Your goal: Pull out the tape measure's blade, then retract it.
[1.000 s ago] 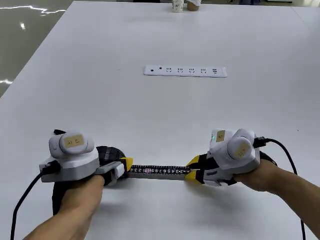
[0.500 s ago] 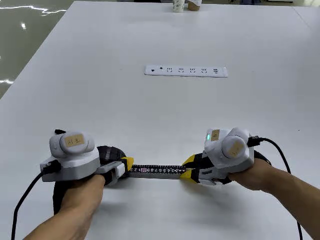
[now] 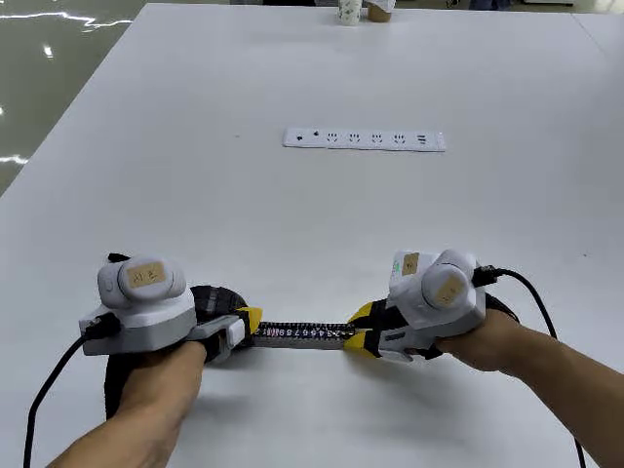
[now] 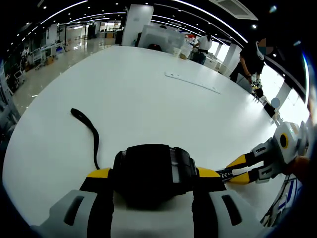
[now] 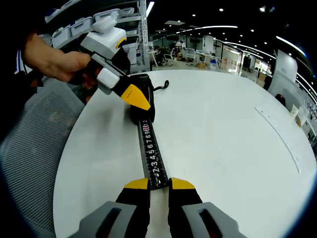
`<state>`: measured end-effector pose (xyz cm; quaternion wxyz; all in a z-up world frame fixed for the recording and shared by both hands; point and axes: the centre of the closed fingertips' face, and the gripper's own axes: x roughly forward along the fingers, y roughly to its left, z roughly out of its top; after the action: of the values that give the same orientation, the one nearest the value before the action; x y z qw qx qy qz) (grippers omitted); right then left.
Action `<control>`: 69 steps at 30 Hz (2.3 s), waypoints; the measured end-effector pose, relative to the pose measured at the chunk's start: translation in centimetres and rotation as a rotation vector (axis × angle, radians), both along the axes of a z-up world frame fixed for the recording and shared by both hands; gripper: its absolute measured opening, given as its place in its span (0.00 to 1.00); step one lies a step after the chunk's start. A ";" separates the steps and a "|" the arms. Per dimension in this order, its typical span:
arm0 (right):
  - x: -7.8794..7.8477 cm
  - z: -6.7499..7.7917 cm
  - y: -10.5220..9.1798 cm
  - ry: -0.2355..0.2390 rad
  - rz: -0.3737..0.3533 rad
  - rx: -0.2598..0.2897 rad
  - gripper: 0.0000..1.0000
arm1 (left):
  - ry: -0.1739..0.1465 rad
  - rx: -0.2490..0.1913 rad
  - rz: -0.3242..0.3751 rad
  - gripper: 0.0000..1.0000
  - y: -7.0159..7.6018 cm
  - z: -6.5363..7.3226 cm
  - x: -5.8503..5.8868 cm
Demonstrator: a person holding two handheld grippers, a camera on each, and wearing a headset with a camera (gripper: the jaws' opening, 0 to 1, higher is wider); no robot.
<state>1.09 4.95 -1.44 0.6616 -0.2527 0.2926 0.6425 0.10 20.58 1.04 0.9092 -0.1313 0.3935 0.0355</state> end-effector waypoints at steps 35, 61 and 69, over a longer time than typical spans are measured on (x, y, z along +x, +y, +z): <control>-0.6 0.0 3.4 0.011 0.019 0.022 0.10 | 0.007 -0.010 -0.001 0.59 -0.1 0.0 -0.2; -1.0 0.0 5.9 0.013 0.030 0.039 0.10 | 0.011 -0.020 -0.004 0.59 -0.1 0.1 -0.3; -1.1 0.0 6.6 0.015 0.033 0.044 0.10 | 0.014 -0.023 -0.005 0.59 -0.1 0.1 -0.3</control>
<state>-0.03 11.57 -1.43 0.6541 -0.2381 0.2788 0.6616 -0.16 20.53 1.10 0.9050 -0.1406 0.4003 0.0297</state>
